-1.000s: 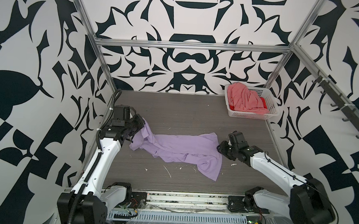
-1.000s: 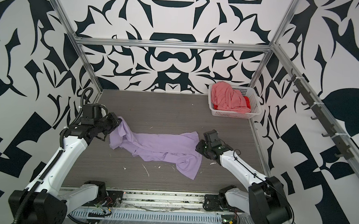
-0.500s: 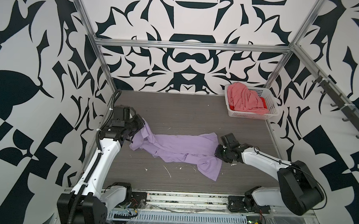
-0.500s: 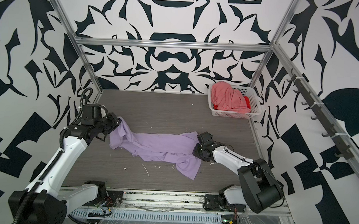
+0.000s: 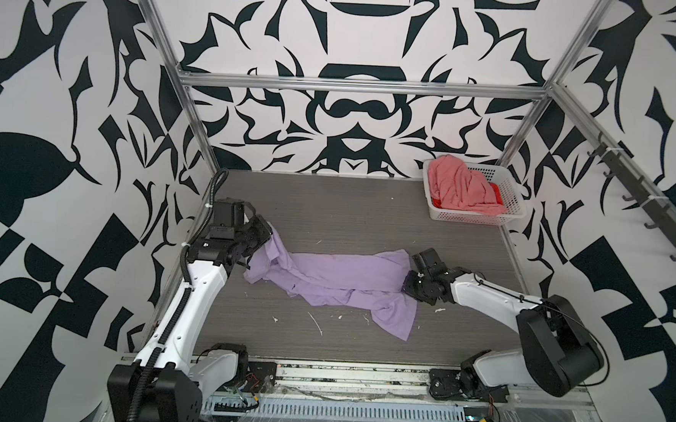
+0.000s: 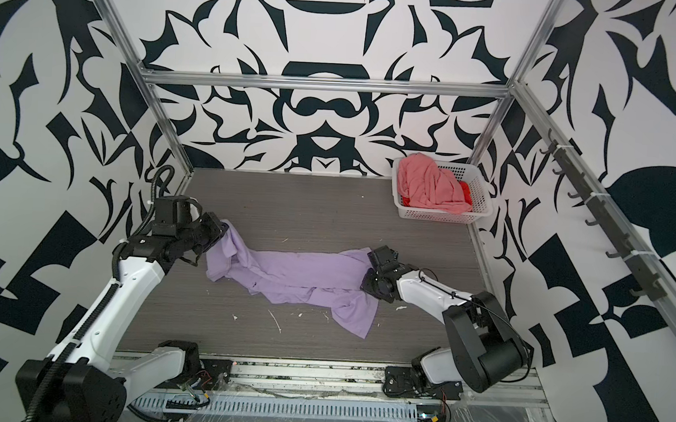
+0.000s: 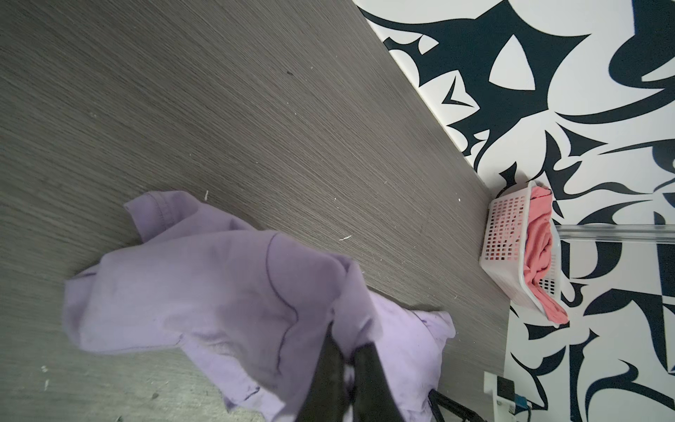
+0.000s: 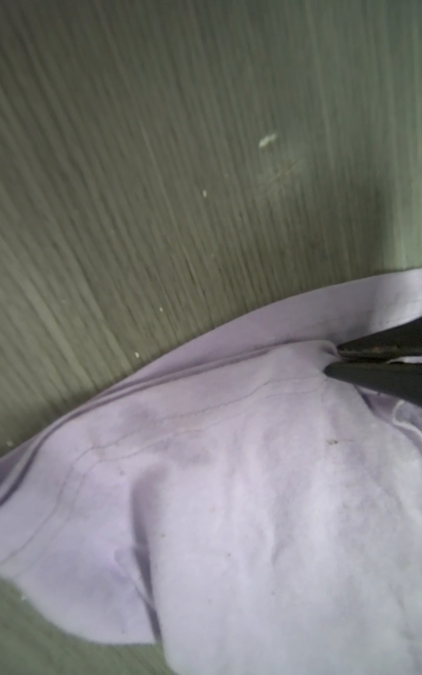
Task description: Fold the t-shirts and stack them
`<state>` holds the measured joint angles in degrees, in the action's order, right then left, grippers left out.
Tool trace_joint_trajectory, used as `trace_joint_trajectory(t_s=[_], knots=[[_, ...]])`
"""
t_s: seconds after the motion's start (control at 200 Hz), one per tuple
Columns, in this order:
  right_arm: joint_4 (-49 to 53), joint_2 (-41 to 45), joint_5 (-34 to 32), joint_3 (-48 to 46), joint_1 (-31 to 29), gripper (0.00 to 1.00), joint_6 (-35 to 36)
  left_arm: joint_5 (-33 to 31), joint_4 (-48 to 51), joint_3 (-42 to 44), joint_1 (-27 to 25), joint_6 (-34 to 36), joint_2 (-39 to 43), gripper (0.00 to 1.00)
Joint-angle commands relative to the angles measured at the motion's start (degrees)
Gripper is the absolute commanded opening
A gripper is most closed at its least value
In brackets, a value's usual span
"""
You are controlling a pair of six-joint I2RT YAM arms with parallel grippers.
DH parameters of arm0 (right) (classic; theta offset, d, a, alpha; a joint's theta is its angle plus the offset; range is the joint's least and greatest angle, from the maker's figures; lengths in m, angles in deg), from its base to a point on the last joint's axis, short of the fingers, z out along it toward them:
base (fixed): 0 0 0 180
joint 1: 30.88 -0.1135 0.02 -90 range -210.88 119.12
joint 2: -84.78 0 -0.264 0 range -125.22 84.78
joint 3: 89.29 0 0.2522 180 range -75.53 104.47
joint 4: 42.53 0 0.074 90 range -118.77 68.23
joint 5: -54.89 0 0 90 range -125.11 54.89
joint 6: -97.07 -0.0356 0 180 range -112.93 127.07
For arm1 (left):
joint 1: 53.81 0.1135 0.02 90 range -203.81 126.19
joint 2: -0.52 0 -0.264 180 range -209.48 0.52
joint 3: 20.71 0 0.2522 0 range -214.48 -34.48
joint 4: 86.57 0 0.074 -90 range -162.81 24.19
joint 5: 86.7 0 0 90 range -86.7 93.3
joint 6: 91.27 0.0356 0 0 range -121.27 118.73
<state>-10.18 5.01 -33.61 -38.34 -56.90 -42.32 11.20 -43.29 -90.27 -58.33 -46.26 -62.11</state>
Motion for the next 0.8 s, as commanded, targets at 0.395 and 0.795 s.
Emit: trace_joint_trajectory(t_s=[0.395, 0.795], knots=[[24.8, 13.2, -9.3, 12.5, 1.7, 0.0, 5.3, 6.7, 11.8, -6.2, 0.3, 7.1, -8.9, 0.0], [32.5, 19.5, -10.1, 15.8, 18.2, 0.0, 17.0, 9.4, 25.3, -5.3, 0.3, 12.6, -16.5, 0.06]])
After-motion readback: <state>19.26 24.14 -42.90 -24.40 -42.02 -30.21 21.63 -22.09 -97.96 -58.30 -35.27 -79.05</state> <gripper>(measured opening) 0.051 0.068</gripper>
